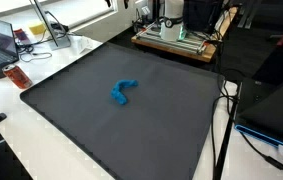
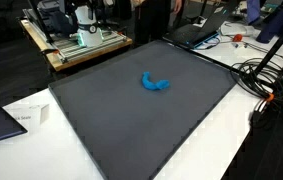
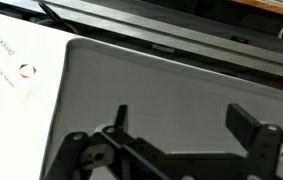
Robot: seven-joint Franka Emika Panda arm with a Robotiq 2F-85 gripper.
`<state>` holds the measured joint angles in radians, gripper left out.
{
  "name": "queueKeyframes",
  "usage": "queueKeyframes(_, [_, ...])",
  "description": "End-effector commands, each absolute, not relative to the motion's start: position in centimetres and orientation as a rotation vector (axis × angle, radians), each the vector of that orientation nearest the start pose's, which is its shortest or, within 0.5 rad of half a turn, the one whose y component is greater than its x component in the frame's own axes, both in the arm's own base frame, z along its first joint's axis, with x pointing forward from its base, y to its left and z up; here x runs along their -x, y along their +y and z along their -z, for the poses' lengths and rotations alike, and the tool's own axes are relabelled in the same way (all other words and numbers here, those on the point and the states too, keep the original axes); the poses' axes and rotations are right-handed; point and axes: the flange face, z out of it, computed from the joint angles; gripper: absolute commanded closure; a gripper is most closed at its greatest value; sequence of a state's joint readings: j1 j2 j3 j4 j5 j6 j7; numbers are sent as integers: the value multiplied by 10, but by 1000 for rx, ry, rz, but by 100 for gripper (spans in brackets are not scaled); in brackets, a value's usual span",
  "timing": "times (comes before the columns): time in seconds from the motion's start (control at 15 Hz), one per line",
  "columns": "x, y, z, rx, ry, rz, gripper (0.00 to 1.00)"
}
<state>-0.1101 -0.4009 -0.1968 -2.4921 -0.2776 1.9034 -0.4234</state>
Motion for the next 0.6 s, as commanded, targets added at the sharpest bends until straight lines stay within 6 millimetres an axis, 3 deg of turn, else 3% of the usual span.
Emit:
queueKeyframes(0.0, [-371, -138, -414, 3191, -410, -387, 0])
queueKeyframes(0.33, [-371, -138, -414, 3191, -410, -387, 0])
queueKeyframes(0.53, [-381, -125, -409, 3121, -252, -366, 0])
